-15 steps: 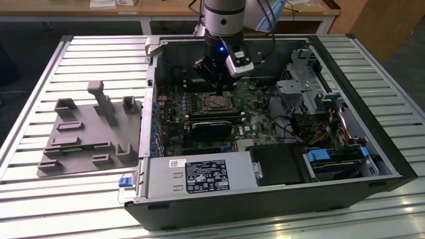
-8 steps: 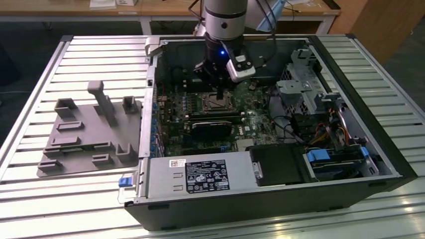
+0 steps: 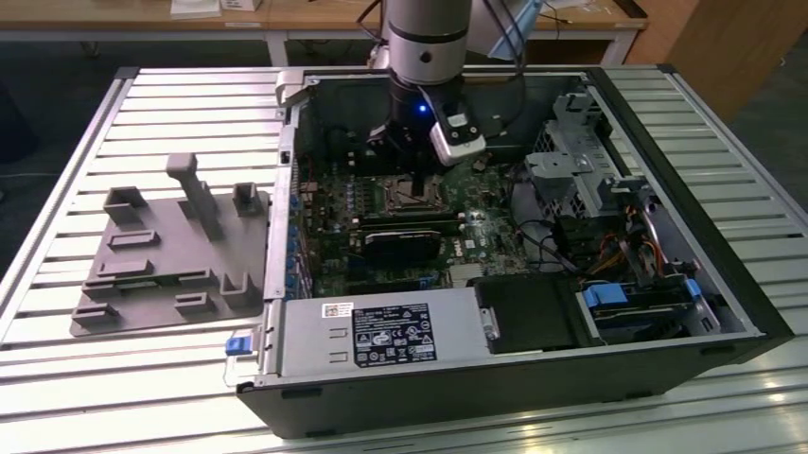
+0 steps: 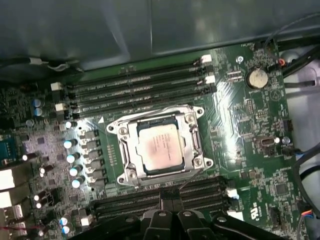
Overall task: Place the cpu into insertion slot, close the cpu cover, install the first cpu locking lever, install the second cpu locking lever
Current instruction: 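Install the second cpu locking lever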
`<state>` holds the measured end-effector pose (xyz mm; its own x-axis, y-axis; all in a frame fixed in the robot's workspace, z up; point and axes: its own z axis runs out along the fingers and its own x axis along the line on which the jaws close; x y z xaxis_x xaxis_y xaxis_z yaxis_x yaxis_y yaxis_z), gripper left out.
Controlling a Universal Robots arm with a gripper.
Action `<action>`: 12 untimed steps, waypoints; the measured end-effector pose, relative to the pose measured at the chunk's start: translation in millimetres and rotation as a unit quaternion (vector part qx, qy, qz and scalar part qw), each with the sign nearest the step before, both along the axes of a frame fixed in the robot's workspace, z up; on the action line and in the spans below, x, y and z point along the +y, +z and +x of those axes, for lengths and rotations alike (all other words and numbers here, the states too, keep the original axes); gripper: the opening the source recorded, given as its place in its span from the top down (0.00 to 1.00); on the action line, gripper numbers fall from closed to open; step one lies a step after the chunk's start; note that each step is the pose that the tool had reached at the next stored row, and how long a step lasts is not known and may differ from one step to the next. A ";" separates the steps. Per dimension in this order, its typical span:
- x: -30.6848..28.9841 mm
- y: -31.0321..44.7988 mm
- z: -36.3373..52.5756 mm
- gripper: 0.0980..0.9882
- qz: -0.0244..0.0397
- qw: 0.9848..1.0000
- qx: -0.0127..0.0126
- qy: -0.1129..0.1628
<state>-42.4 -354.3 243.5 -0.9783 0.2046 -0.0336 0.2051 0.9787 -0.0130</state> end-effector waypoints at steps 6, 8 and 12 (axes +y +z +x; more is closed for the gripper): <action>-5.9 -4.3 -3.3 0.99 0.016 1.000 -0.001 0.001; -7.5 -5.6 -4.5 0.99 0.022 1.000 -0.002 0.002; -10.0 -8.0 -4.9 0.99 0.029 1.000 -0.002 0.002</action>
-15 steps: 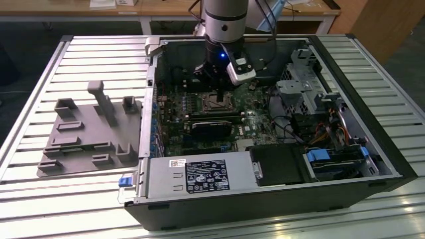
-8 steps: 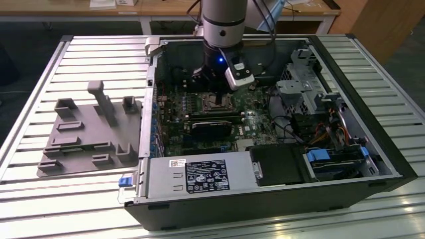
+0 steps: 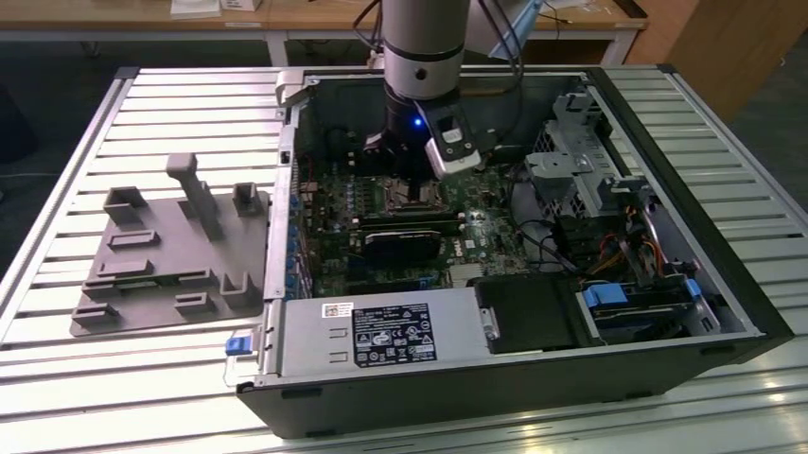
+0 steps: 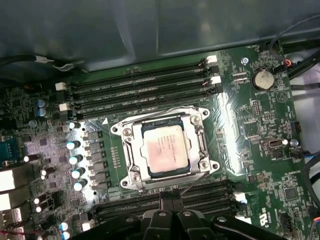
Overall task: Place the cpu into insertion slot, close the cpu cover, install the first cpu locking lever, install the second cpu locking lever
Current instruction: 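Install the second cpu locking lever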
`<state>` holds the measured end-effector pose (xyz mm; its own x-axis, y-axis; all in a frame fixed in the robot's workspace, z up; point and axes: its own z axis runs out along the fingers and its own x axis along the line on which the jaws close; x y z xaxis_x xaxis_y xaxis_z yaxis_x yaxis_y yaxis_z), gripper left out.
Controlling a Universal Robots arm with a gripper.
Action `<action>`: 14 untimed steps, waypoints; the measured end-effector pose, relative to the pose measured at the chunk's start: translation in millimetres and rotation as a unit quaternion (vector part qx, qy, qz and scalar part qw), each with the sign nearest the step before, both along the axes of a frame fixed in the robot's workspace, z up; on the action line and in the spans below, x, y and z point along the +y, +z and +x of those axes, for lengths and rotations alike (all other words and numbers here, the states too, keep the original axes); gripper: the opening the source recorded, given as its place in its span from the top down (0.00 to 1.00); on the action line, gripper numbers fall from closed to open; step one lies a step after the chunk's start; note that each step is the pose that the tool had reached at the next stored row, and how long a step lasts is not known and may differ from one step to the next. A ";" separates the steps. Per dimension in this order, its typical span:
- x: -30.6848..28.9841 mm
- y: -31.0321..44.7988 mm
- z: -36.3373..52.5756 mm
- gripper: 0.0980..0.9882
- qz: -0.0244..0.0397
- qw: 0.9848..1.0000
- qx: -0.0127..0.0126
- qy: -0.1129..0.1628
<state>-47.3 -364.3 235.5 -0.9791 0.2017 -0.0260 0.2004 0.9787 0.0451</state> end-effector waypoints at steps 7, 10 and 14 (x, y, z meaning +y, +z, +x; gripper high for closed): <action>-2.5 -4.2 -3.0 0.99 0.004 1.000 0.000 0.000; -4.6 -6.6 -5.9 0.99 0.008 1.000 0.000 0.001; -6.8 -9.2 -10.0 0.99 0.017 1.000 0.000 0.003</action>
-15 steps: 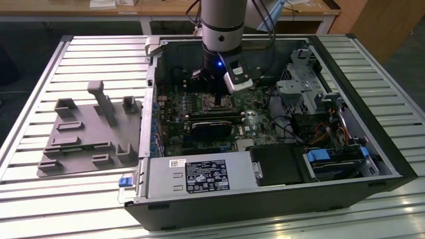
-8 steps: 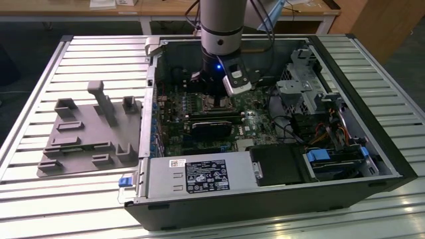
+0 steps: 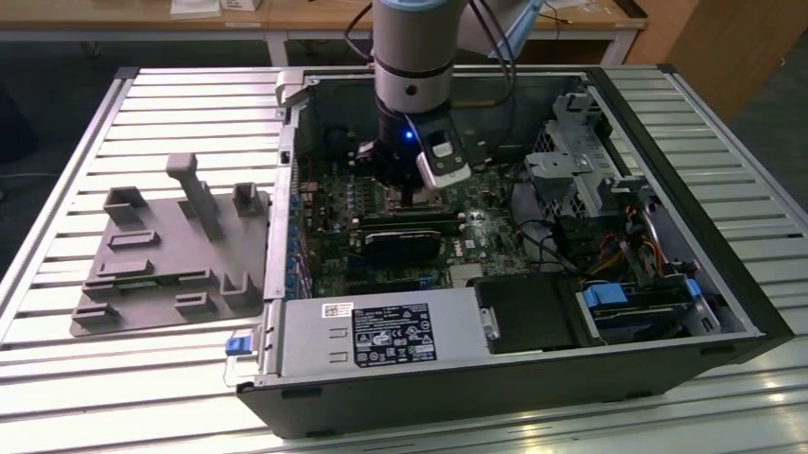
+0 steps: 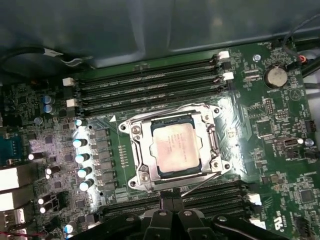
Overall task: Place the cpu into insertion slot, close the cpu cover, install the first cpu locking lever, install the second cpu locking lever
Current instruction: 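Install the second cpu locking lever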
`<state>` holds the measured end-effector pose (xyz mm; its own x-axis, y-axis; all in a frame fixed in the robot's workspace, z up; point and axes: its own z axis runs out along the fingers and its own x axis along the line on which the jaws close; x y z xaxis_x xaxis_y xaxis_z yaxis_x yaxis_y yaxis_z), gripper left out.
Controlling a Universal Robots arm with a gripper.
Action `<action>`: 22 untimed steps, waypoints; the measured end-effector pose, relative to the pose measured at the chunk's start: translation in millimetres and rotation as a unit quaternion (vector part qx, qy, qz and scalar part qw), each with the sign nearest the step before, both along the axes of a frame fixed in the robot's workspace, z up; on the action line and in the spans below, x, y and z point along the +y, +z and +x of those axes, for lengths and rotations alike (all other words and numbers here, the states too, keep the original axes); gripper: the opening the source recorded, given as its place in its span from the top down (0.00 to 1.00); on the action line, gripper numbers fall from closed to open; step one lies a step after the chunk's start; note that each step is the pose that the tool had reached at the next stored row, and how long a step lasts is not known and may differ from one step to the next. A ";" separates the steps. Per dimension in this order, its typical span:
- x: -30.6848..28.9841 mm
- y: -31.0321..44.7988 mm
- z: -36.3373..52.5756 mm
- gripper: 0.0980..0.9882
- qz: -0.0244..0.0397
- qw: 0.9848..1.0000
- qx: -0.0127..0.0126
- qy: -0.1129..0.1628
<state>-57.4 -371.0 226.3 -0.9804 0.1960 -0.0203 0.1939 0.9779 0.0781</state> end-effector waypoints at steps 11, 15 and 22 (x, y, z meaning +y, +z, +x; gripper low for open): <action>-4.4 -2.8 -2.9 0.99 0.023 1.000 -0.010 0.011; -8.2 -3.5 -4.5 0.99 0.027 0.999 -0.012 0.015; -13.2 -7.5 -7.8 0.99 0.036 0.999 -0.015 0.022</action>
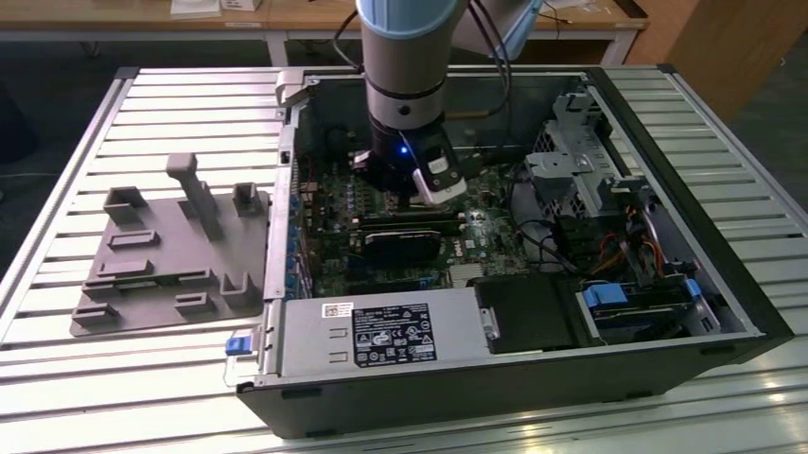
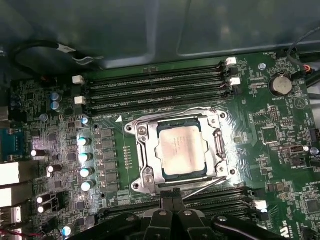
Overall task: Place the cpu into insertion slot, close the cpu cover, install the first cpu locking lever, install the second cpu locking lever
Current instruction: 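Install the second cpu locking lever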
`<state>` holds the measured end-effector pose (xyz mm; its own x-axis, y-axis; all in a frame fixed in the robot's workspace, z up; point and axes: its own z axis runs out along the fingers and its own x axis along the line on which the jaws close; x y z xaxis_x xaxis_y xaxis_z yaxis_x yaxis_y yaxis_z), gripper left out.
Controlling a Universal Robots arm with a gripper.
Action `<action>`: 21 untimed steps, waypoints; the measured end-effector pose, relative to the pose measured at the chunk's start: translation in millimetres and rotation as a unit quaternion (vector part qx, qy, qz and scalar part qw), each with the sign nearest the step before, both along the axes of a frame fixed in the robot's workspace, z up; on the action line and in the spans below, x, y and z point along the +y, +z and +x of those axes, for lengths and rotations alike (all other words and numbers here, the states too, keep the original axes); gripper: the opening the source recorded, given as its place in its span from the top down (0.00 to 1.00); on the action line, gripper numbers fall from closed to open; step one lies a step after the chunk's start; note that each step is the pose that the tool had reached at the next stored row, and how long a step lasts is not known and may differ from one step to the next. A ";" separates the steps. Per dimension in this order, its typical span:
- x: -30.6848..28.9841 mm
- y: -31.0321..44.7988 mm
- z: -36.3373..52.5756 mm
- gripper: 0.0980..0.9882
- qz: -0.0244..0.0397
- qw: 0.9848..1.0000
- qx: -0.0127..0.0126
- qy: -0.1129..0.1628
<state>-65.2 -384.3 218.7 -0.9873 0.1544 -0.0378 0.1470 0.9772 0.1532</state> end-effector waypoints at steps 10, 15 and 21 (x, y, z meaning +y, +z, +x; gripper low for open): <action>-7.6 -7.4 -4.8 0.99 0.010 1.000 -0.007 0.008; -8.9 -9.3 -8.3 0.99 0.016 1.000 -0.009 0.011; -10.6 -10.9 -10.0 0.99 0.021 1.000 -0.011 0.012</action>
